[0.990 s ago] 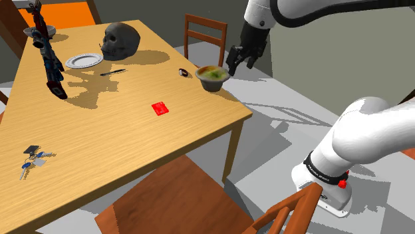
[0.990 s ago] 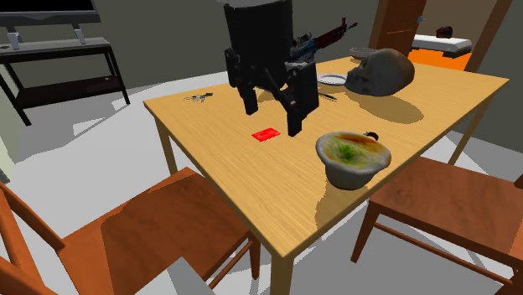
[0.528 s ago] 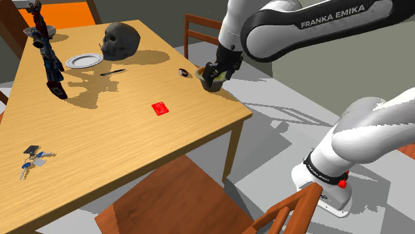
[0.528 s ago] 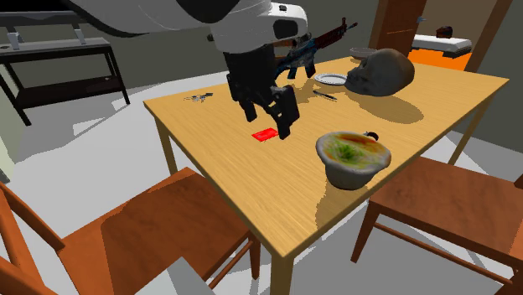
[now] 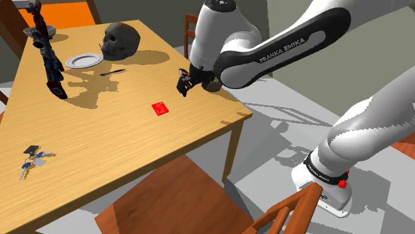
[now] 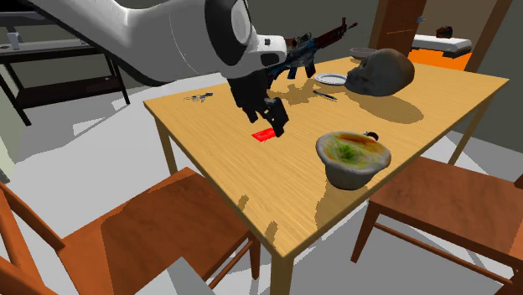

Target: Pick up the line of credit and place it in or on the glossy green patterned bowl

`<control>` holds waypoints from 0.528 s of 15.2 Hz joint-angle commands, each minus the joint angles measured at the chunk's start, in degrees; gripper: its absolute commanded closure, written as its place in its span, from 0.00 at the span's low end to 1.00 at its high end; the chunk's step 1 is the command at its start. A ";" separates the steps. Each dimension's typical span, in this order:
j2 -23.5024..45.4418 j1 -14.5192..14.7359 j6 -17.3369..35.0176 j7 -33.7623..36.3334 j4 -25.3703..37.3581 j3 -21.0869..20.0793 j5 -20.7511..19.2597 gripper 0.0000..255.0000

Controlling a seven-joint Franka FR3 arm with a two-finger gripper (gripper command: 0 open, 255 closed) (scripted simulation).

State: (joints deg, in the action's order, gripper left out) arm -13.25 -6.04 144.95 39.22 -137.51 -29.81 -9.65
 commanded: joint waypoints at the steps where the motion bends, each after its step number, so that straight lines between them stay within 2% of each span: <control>1: 5.05 -2.40 2.60 6.78 2.64 -3.33 -6.84 0.00; 4: 13.13 -4.54 3.78 18.21 7.79 -6.57 -19.90 0.00; 6: 18.75 -3.60 3.16 25.62 11.92 -6.59 -28.81 0.00; 8: 24.10 -1.27 1.95 31.77 16.38 -5.38 -36.40 0.00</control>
State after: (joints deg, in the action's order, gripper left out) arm 8.05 -8.38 147.30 67.30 -123.26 -35.67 -41.53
